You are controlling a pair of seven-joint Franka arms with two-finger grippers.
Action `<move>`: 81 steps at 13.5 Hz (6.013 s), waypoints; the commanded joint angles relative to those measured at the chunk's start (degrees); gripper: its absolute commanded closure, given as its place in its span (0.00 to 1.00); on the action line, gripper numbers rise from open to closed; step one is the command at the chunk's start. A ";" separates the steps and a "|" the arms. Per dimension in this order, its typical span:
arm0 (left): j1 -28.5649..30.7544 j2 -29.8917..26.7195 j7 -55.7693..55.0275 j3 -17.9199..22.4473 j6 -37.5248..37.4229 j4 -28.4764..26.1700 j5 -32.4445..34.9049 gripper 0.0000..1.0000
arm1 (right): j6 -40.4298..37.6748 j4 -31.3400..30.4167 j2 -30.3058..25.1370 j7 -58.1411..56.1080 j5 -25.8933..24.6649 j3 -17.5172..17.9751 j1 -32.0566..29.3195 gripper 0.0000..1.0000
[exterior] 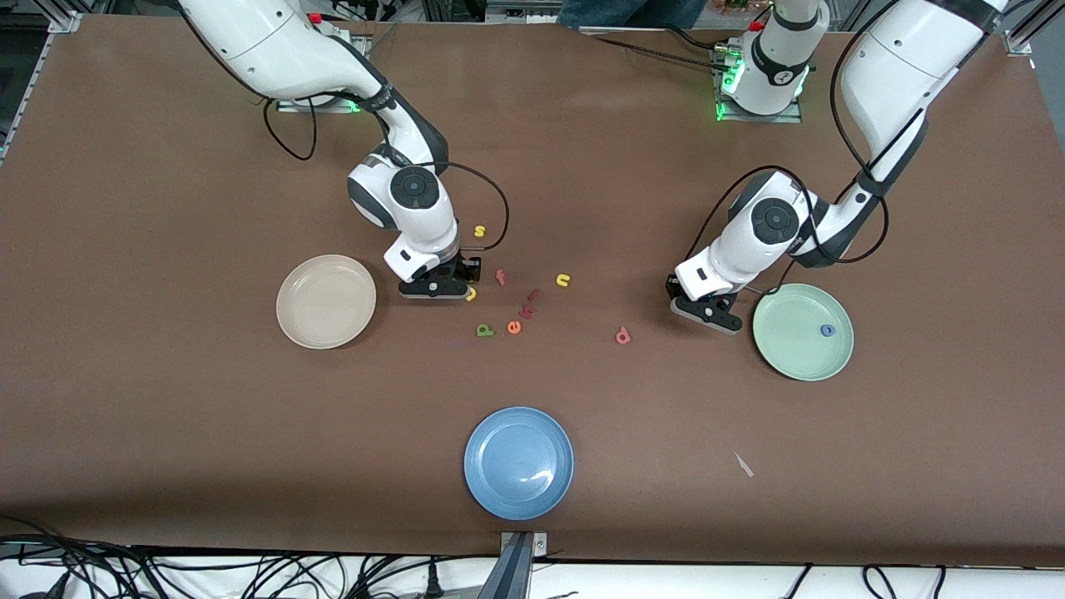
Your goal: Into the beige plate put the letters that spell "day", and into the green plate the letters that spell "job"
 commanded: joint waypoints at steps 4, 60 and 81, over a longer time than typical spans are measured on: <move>4.00 -7.38 -6.21 -0.68 -10.55 7.05 0.75 1.00 | 3.19 1.45 3.01 0.73 -2.44 -0.10 0.26 0.35; -7.26 3.07 -6.70 12.59 -57.00 38.55 -16.74 1.00 | -0.32 0.22 -0.86 -4.28 -1.65 -0.10 -0.18 1.00; 0.14 -6.95 5.22 11.98 -63.91 43.60 -17.17 0.00 | -19.13 -3.21 -14.30 -38.65 11.70 -6.78 -12.05 0.01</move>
